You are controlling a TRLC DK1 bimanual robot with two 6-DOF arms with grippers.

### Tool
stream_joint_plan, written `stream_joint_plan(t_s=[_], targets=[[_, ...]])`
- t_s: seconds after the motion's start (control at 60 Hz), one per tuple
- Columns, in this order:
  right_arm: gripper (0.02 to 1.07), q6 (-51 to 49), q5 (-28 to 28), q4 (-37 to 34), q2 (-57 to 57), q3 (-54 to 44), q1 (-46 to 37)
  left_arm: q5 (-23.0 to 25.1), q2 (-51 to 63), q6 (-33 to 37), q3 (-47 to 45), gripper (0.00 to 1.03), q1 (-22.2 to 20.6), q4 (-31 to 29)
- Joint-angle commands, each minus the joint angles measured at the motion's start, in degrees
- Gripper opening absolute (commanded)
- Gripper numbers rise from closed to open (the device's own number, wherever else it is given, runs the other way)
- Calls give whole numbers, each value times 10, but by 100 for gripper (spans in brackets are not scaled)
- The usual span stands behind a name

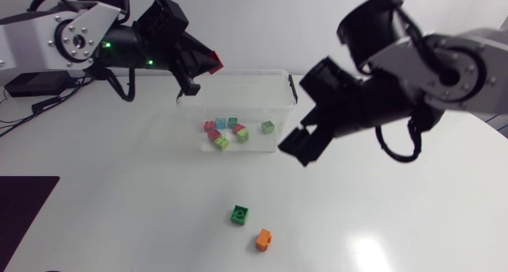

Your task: Place the duplo bricks in the container

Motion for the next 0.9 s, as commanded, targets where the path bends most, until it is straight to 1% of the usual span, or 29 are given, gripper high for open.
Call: stream_joint_plan(t_s=[0.0, 0.083, 0.15, 0.183, 0.217, 0.283, 0.3, 0.333, 0.417, 0.467, 0.533, 0.617, 0.667, 0.8, 0.883], targets=[[102, -12, -7, -10, 3, -66, 26, -10, 72, -47, 46, 28, 3, 24], [102, -12, -9, 3, 20, -106, 51, -45, 139, -58, 86, 28, 3, 54], [102, -11, -9, 18, 38, -126, 67, -54, 186, -58, 115, 29, 3, 48], [102, -11, -9, 23, 49, -132, 72, -65, 203, -58, 126, 32, 3, 45], [102, -9, -10, 30, 60, -138, 79, -72, 213, -57, 129, 43, 1, 42], [102, -3, -12, 45, 80, -145, 93, -76, 209, -57, 120, 86, 1, 41], [102, -1, -12, 47, 84, -146, 96, -76, 205, -57, 115, 92, 1, 40], [102, 1, -12, 50, 94, -146, 104, -76, 193, -56, 104, 98, 1, 39], [102, 8, -9, 50, 115, -138, 123, -76, 158, -51, 77, 98, 3, 28], [102, 11, -5, 47, 127, -132, 133, -76, 130, -31, 54, 99, 3, 8], [102, 19, -1, 44, 139, -126, 150, -76, 90, -20, 19, 99, 5, 0], [102, 29, 10, 41, 153, -119, 166, -75, 41, 6, -16, 99, 8, -35], [102, 33, 13, 38, 159, -115, 174, -74, 12, 9, -41, 99, 13, -38], [93, 43, 20, 29, 181, -97, 187, -63, -47, 41, -89, 99, 18, -93], [92, 46, 27, 26, 201, -87, 196, -60, -77, 54, -124, 99, 19, -105]])
